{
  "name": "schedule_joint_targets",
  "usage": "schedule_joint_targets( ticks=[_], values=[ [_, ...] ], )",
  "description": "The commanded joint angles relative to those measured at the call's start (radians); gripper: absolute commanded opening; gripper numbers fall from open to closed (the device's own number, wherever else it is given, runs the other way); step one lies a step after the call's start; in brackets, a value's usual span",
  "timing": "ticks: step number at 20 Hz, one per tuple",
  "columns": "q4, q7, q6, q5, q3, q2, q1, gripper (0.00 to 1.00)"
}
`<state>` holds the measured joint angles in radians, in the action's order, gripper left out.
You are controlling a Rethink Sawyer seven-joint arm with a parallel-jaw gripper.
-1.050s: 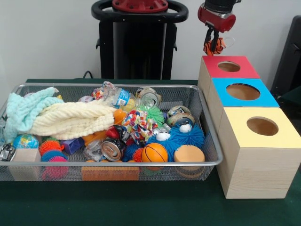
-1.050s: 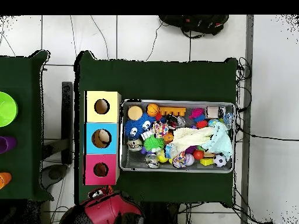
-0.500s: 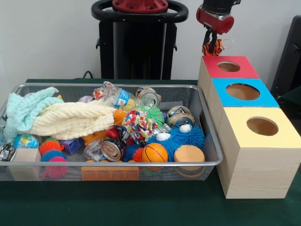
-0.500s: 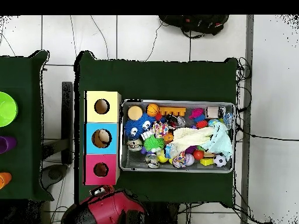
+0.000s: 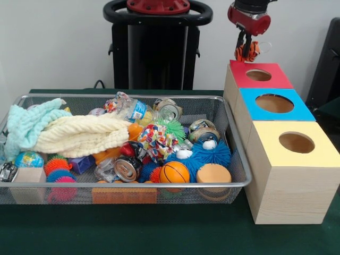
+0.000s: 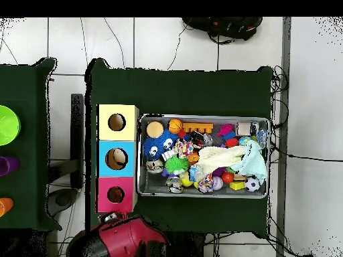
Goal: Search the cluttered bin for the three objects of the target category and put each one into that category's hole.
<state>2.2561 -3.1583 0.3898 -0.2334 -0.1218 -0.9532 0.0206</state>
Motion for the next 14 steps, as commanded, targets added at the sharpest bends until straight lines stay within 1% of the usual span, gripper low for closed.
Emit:
schedule_joint_targets(
  ticks=[1,3,5,8,11,14],
  values=[
    [0.017,0.159,0.129,0.186,-0.248,-0.177,-0.151,0.0],
    [0.044,0.186,0.131,0.216,-0.291,-0.202,-0.193,0.0],
    [0.051,0.202,0.14,0.228,-0.31,-0.216,-0.216,0.0],
    [0.039,0.2,0.152,0.223,-0.317,-0.215,-0.229,0.0],
    [0.009,0.176,0.141,0.184,-0.303,-0.175,-0.226,0.0],
    [-0.032,0.135,0.128,0.133,-0.265,-0.127,-0.198,0.0]
  ],
)
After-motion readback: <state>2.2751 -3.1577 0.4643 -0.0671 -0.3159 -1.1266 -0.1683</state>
